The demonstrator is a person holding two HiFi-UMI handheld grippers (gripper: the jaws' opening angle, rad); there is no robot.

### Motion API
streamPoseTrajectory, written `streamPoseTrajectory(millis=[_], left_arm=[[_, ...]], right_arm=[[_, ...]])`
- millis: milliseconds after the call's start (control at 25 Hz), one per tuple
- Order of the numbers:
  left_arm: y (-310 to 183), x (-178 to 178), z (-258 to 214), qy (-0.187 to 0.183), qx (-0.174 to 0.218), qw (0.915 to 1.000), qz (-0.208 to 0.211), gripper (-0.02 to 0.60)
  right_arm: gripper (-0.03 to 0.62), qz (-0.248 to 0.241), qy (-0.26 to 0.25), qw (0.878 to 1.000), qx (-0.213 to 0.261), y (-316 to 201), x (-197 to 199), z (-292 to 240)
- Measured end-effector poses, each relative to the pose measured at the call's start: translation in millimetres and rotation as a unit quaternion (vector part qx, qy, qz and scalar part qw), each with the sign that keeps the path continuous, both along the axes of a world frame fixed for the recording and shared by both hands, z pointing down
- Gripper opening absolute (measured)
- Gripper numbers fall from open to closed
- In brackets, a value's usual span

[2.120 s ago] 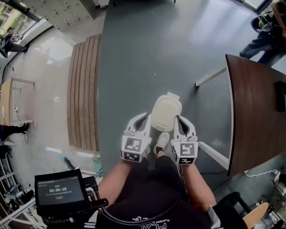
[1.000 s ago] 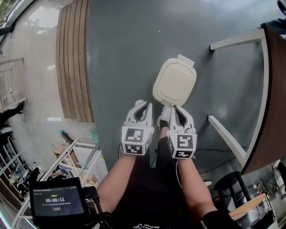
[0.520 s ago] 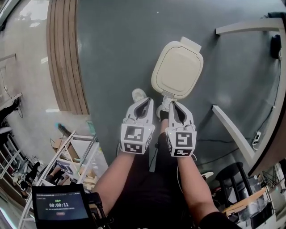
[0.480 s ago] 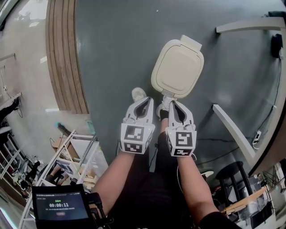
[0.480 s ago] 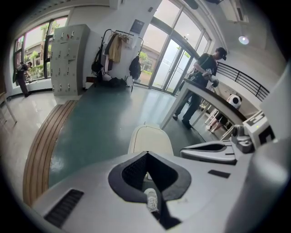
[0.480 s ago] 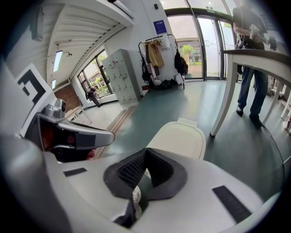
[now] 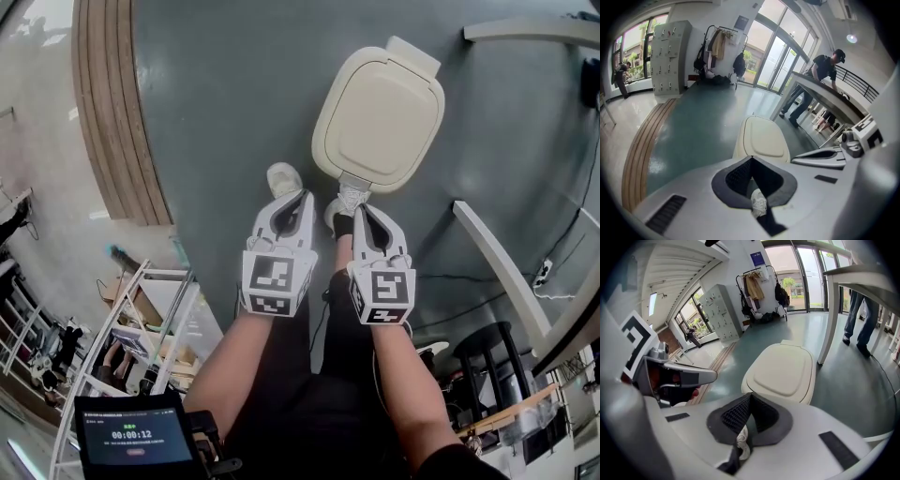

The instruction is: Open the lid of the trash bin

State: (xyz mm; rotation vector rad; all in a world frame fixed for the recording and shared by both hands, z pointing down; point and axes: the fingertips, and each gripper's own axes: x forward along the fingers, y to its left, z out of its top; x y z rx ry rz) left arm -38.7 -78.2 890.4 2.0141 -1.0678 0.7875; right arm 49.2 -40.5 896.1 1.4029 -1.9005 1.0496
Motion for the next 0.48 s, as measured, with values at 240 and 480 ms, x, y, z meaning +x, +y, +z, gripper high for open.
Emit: streamPoseTrajectory(millis=[240, 480], left_arm=[[5.3, 13.6, 39.2, 0.008, -0.004, 0.9998, 0.019, -0.002], [6.6, 11.2, 47.1, 0.005, -0.003, 0.9998, 0.019, -0.002]], right_arm=[[-0.002, 0.020, -0.011, 1.000, -0.011, 0.3, 4.3, 45.2], [-0.002, 0.030, -0.009, 0.999, -0.019, 1.9, 1.0, 53.7]])
